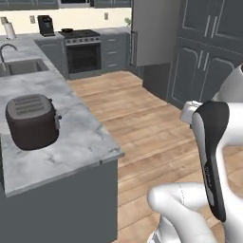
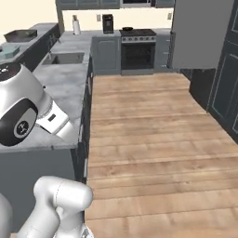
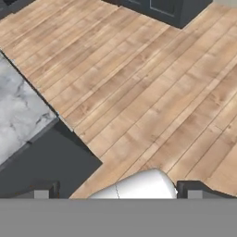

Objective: Place the cold items (cucumber and broccoli) from the fridge in one tupperware on the dining counter. Place the warm items (kebab skewer and hot dog) in the stove area in another tupperware.

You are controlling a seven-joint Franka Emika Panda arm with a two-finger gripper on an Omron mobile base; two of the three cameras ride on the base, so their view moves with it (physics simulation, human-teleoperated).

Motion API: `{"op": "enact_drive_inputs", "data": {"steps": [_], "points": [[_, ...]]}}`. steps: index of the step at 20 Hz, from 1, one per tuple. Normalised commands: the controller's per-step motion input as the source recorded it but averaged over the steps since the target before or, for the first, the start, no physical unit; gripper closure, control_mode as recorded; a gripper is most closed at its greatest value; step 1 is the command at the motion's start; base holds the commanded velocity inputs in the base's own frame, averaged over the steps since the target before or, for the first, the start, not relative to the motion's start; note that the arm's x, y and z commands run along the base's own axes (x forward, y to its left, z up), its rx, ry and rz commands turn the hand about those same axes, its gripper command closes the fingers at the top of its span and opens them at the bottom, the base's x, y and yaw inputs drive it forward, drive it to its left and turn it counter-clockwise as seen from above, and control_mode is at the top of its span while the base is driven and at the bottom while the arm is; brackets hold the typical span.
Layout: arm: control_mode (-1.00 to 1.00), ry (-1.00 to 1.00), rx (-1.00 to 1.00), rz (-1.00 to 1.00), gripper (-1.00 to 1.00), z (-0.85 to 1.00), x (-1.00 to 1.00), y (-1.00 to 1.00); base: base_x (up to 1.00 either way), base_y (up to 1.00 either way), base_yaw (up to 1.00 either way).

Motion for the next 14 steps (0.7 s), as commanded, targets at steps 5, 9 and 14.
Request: {"op": "enact_drive_inputs", "data": {"steps": [5, 9, 14], "points": [[1.0, 0.0, 0.0, 0.0, -1.0, 0.0, 0.0, 0.0, 0.28, -1.0, 0.35], [1.0, 0.0, 0.0, 0.0, -1.0, 0.0, 0.0, 0.0, 0.33, -1.0, 0.39], [1.0, 0.0, 0.0, 0.0, -1.0, 0.0, 0.0, 0.0, 0.51, -0.96, 0.41]]}}
